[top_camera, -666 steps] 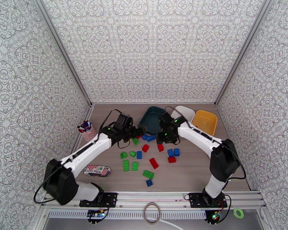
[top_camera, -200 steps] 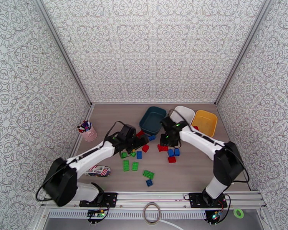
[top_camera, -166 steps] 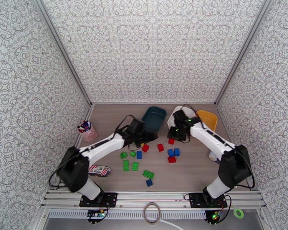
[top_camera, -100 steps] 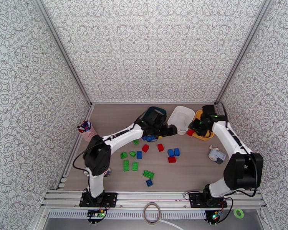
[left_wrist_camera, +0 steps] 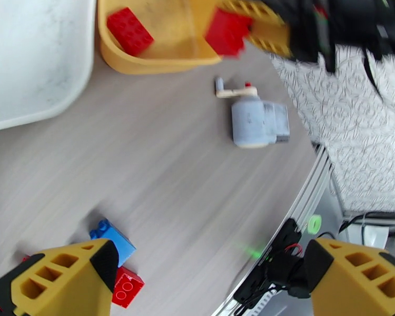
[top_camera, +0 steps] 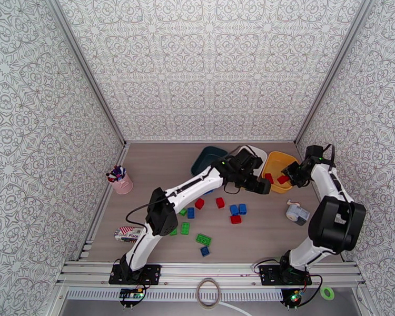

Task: Sort the legos into containers by color

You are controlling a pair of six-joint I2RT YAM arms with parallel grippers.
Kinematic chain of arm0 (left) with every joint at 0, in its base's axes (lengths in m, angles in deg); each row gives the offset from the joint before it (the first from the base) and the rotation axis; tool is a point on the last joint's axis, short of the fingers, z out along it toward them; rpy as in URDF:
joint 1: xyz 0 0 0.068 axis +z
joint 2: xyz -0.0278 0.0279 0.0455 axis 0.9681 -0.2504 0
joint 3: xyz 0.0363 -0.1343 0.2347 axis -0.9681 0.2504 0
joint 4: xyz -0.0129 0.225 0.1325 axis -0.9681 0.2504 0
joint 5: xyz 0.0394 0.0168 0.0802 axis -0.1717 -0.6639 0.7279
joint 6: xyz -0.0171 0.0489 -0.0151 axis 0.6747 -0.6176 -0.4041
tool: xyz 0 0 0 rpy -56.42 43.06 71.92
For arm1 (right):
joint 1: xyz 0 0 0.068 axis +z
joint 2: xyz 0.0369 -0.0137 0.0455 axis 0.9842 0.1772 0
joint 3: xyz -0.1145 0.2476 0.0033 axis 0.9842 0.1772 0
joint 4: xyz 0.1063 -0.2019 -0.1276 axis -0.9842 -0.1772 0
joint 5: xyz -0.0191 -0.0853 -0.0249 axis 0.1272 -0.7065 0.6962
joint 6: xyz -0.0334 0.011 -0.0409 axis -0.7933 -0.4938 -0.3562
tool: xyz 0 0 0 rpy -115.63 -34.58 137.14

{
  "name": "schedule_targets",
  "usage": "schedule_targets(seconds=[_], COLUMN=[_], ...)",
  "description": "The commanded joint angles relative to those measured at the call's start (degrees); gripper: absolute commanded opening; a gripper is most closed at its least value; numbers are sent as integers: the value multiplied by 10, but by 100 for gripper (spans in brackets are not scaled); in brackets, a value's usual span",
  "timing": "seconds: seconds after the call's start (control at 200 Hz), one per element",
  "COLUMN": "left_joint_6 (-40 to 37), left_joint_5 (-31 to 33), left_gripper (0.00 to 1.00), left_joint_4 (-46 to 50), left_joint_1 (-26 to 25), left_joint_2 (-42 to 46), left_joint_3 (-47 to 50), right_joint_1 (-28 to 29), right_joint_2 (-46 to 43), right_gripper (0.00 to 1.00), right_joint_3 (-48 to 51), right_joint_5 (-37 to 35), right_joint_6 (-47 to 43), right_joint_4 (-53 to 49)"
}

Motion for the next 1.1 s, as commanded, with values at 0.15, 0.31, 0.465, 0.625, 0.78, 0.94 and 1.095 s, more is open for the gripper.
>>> schedule_targets(seconds=[0.15, 0.31, 0.465, 0.625, 0.78, 0.94, 1.095], left_joint_6=[-19, -3, 17, 50, 93, 137, 174], left_joint_5=[63, 111, 144, 177, 194, 200, 208], left_gripper=[99, 99, 99, 99, 99, 99, 99], left_joint_4=[2, -46, -82, -107, -123, -143, -162], left_joint_1=[14, 26, 42, 64, 89, 113, 121], left_joint_2=[55, 111, 162, 206, 242, 287, 334], left_joint_3=[44, 133, 205, 271, 337, 414, 498], right_joint_1=[-6, -6, 2, 46, 131, 242, 353], right_joint_2=[45, 43, 18, -22, -59, -103, -142], right_gripper=[44, 53, 53, 53, 56, 59, 62], right_joint_3=[-73, -77, -58, -30, 1, 46, 104], right_joint_5=[20, 29, 41, 37, 11, -38, -81], right_joint_6=[-14, -26, -44, -72, -99, -112, -108], right_joint_4=[-18, -17, -17, -28, -49, -69, -86])
